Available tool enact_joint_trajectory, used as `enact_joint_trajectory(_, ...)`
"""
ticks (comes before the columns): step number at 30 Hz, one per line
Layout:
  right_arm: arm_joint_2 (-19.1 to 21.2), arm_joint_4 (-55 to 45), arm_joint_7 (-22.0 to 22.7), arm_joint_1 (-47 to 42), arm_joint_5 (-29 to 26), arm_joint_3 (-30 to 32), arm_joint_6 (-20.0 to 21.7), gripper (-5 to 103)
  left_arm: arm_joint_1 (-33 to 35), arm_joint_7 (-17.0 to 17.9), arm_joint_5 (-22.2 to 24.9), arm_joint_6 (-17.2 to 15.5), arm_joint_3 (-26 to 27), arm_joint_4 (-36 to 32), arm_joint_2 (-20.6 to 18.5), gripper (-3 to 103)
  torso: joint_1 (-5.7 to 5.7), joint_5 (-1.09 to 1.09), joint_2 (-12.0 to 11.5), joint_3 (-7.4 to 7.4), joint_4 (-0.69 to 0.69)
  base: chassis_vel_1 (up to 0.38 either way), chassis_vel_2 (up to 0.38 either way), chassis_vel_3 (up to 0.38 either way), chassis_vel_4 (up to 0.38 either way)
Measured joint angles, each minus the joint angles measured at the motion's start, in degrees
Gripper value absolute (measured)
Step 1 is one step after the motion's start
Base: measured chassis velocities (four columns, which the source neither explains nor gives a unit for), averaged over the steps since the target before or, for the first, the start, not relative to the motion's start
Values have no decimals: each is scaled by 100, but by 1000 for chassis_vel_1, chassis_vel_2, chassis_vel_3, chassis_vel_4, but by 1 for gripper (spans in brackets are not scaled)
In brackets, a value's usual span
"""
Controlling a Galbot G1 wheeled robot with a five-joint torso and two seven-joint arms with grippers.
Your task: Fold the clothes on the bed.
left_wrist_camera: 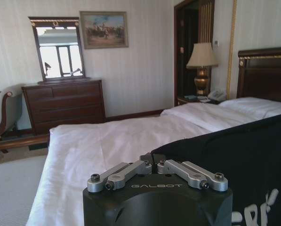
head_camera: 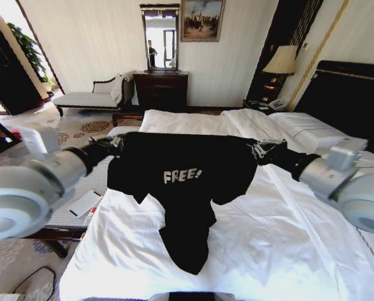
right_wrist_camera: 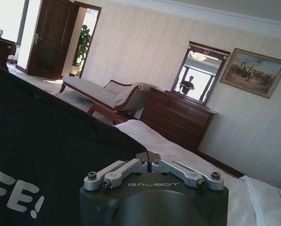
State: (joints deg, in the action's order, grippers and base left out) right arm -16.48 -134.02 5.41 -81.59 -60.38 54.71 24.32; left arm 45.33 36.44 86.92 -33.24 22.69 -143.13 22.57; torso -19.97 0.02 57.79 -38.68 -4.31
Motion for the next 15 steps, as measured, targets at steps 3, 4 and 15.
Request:
enact_joint_trajectory(3, -164, 484, -94, 770, 368, -1149, -272, 0, -132, -181, -959, 76, -1027, 13, 329, 1, -1, 0, 0, 0, -3, 0, 0, 0, 0)
enact_joint_trajectory(4, -251, 679, -102, 1204, 453, -1654, -356, 0, -165, -233, -1282, 96, -1374, 13, 477, 1, -1, 1, 0, 0, -2, 0, 0, 0, 0)
enact_joint_trajectory(15, -885, 2178, -138, 3382, 807, -4315, -660, 0, -491, -386, -2415, 158, -2563, 1246, 1533, 1, 0, -1, 0, 0, -1, 0, 0, 0, 0)
